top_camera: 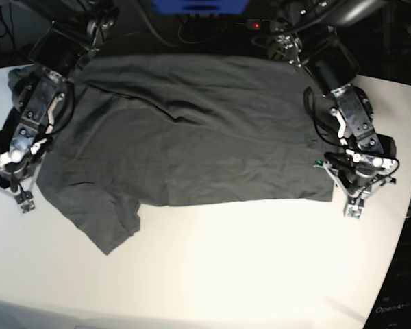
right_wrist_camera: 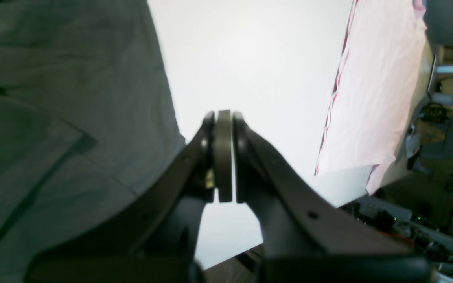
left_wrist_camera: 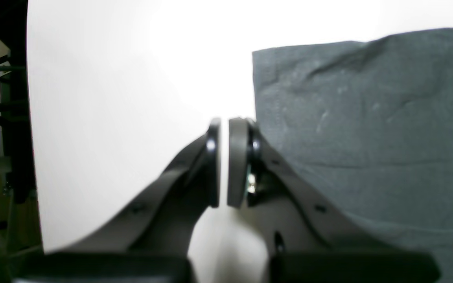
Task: Fold the T-shirt properly
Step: 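Move both grippers along the shirt's sides toward the hem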
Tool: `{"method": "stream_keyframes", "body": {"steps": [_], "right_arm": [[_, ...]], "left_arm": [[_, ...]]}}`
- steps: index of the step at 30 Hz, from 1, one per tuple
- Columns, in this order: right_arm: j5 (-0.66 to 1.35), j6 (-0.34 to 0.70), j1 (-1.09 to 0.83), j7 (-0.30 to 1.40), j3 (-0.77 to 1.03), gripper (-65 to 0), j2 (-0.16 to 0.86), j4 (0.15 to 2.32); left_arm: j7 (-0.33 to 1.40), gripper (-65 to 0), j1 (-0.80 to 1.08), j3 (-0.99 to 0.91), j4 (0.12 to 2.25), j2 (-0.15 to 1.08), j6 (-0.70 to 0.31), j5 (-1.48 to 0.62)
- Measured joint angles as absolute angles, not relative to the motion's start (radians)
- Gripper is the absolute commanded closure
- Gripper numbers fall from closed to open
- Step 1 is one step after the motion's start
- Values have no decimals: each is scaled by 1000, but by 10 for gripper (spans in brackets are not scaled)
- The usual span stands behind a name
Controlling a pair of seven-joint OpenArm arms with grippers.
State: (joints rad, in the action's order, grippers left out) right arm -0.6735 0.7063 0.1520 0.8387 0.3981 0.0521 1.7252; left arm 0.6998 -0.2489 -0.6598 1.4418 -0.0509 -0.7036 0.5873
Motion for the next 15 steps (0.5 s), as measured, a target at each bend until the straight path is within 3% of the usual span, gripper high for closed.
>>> {"method": "stream_keyframes", "body": {"steps": [2,4,8,10,15], "right_arm": [[-675,706,152,843,386,-70,52,1726],[-674,706,152,839,371,-167,52,1726],[-675,706,150,798,366,-382,55,1726],[-674,706,146,742,366,-425,55,1726],[-674,706,144,724,366,-443,55,1725]], "left_arm": [[699,-43,-250,-660,1442,-51,-703,588],[701,-71,-256,-662,1442,-51,-703,595],[699,-294,-270,-666,1465,-51,-704,587],[699,-347,-268,-685,1505,-56,-704,587],[700,-346,-272,-686,1520,-64,-705,598]]}}
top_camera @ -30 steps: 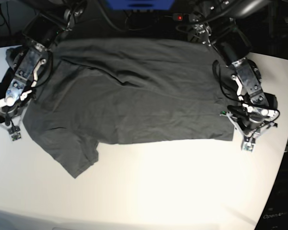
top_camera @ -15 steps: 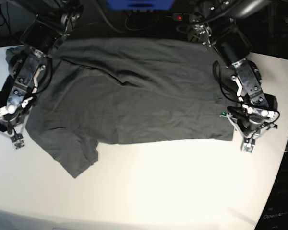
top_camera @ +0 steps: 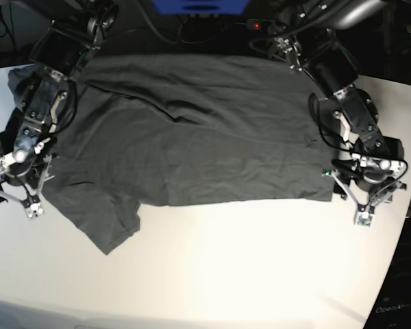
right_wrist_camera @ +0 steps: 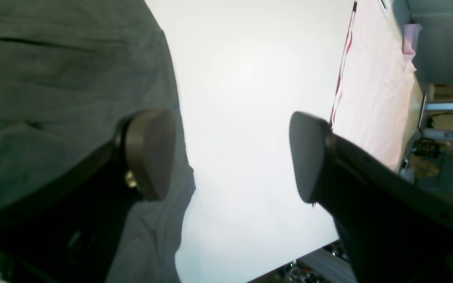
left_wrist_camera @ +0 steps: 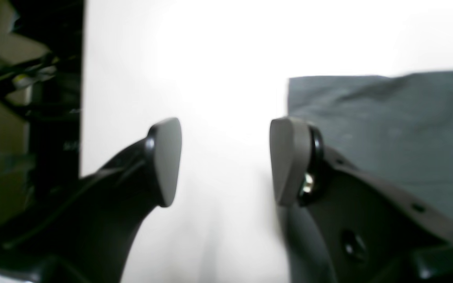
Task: Fold the T-shirt properly
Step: 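Move both grippers along the shirt's sides toward the hem, then lower the left gripper and pinch the shirt's side edge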
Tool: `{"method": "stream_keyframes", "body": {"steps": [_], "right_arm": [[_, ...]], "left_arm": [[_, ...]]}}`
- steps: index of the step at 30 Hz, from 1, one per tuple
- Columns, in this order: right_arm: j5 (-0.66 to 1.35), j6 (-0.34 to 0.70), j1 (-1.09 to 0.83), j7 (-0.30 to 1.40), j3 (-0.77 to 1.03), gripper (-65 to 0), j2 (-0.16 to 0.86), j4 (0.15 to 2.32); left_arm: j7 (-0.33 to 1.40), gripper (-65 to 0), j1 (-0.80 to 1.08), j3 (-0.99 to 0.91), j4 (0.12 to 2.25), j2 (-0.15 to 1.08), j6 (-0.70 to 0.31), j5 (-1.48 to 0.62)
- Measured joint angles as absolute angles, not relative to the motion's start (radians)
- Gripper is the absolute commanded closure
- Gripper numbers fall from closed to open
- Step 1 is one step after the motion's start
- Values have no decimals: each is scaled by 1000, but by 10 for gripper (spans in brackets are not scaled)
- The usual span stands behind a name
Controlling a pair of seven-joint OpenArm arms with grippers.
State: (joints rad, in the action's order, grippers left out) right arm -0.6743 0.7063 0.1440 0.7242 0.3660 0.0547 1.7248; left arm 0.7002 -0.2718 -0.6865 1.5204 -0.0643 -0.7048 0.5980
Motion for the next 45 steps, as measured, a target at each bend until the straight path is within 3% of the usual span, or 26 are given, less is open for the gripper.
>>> {"method": "stream_keyframes", "body": {"steps": [13,16,22,30,45], "right_arm": [[-675,706,224,729,331,-440,82,1524],[-679,706,268,727,331,-440,86,1479],[-675,706,300,729,303,-440,104,1390],[-674,706,305,725,302,-440,126,1381],[-675,706,299,726,302,-440,134,1381]], "left_arm": [[702,-344,-304,-559,1420,-63,-703,701],[708,-312,-310,-528,1419,-66,-707,729],[841,-299,-390,-529,1325,-51,-703,754],[956,-299,-459,-528,1223,-2,-703,752],[977,-299,-481,-549,1119,11,-703,611]]}}
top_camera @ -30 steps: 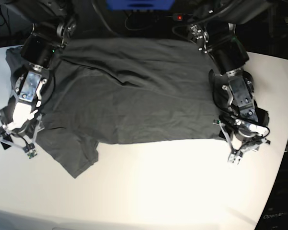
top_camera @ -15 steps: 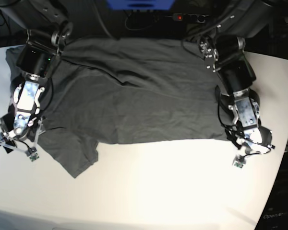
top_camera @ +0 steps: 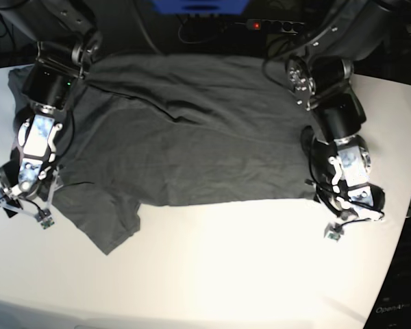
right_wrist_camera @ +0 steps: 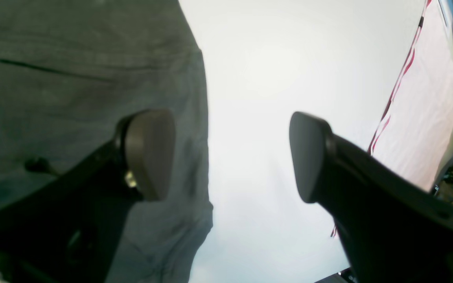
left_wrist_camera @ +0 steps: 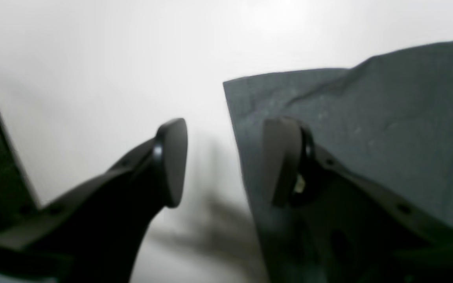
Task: Fold the T-shirt properly
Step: 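Lower the left gripper and pinch the shirt's side edge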
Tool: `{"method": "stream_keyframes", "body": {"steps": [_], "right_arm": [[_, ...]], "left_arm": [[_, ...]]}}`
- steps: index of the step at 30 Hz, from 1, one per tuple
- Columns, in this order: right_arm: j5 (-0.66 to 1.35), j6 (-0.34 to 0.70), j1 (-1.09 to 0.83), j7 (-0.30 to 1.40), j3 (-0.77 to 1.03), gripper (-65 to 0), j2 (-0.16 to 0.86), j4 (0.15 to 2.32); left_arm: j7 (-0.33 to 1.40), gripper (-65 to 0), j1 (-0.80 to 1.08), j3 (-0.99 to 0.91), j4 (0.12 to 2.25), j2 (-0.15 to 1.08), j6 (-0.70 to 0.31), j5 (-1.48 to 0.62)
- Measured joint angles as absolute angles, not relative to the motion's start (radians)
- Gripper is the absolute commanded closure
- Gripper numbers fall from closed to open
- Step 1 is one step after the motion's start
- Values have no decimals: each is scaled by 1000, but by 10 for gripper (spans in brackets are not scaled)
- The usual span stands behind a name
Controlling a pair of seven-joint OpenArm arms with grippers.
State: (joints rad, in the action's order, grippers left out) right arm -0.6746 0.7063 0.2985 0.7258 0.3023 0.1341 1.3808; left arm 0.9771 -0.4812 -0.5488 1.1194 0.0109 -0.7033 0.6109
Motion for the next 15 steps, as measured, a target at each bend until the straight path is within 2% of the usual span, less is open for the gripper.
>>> {"method": "stream_keyframes", "body": {"steps": [5,15], "right_arm": [[-675,706,296,725,302,-440,134,1381],[-674,706,271,726,302,-440,133,1381]], "left_arm": [[973,-299,-477,-633,1100,8,-703,609],[965,-299,-479,-689,1100,1,-703,604]]}}
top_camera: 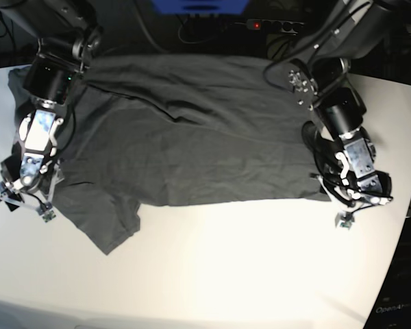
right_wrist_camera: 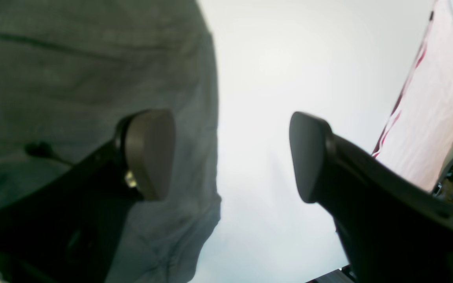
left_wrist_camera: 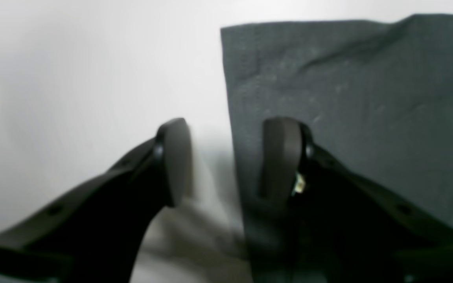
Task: Fold the T-shirt properly
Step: 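Lower the left gripper and pinch the shirt's side edge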
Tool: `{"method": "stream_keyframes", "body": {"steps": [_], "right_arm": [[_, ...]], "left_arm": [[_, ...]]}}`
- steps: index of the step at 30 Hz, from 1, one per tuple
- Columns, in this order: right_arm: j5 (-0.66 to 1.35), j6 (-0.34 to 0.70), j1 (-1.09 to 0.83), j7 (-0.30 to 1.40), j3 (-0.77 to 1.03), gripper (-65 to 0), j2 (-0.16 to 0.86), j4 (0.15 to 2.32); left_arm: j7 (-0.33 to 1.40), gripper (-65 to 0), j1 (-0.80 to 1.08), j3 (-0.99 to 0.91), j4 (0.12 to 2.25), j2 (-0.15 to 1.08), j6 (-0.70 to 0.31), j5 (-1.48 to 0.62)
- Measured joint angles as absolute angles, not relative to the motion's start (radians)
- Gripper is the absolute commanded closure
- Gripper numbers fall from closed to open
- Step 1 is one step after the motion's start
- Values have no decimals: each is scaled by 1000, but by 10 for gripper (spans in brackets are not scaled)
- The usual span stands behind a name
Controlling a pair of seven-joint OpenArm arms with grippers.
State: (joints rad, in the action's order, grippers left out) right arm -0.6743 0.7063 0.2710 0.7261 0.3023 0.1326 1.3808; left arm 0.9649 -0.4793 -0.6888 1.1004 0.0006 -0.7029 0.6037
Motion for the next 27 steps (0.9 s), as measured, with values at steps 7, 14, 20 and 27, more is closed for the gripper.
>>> {"method": "stream_keyframes", "body": {"steps": [7,14,20,27], "right_arm": [[-675,706,271,724,302,-440,133,1381],[-674,706,260,724,302,-440,133,1381],[-674,706,259,724,302,-440,133,1381],[-674,706,257,725,302,-440,133,1381]], "left_arm": [[961,-298,-482,-688,1100,3,-703,508],[961,-298,-482,-687,1100,4,-703,440],[962,-298,-482,-685,1100,6,-702,421],[961,-298,-482,-685,1100,7,-703,417]]}}
